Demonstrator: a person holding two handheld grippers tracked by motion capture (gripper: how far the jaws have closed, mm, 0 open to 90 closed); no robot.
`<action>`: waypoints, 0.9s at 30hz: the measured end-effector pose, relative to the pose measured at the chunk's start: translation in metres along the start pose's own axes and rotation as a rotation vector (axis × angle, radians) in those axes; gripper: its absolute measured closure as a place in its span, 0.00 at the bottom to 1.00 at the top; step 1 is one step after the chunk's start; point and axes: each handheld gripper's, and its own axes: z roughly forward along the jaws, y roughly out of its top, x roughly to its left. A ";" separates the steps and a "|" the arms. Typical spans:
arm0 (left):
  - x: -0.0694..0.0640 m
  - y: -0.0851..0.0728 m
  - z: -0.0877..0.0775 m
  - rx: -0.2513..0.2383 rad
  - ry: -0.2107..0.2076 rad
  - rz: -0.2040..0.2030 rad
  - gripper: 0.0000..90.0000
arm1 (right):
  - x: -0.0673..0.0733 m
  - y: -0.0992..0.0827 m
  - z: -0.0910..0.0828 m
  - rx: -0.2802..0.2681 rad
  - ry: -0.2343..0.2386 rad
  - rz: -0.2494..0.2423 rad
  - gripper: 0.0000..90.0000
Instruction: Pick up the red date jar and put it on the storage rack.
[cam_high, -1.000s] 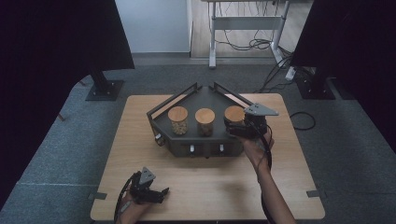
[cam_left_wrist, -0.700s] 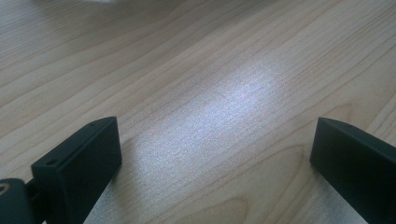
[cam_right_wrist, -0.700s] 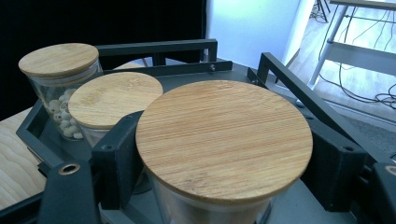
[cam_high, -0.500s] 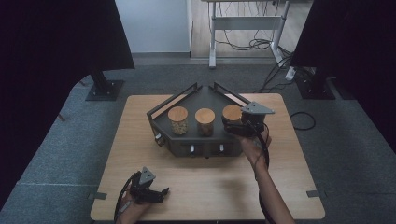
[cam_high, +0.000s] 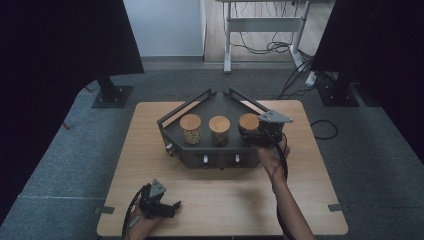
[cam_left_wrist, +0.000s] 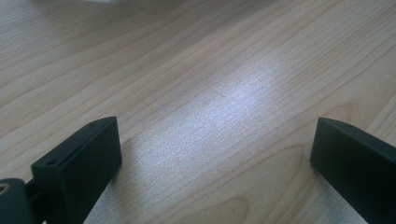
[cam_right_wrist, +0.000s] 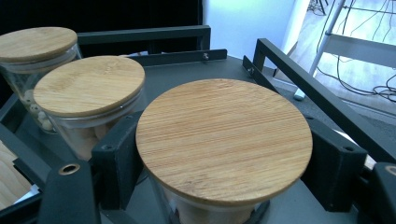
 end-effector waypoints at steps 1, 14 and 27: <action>0.000 0.000 0.000 0.001 -0.001 0.001 0.02 | 0.000 0.000 0.000 0.001 0.001 0.002 0.26; 0.000 0.000 0.000 0.002 -0.001 0.001 0.02 | -0.002 -0.007 0.005 0.015 0.002 0.009 0.26; 0.000 0.000 0.000 0.002 -0.001 0.002 0.02 | -0.007 -0.014 0.004 0.001 0.011 0.039 0.25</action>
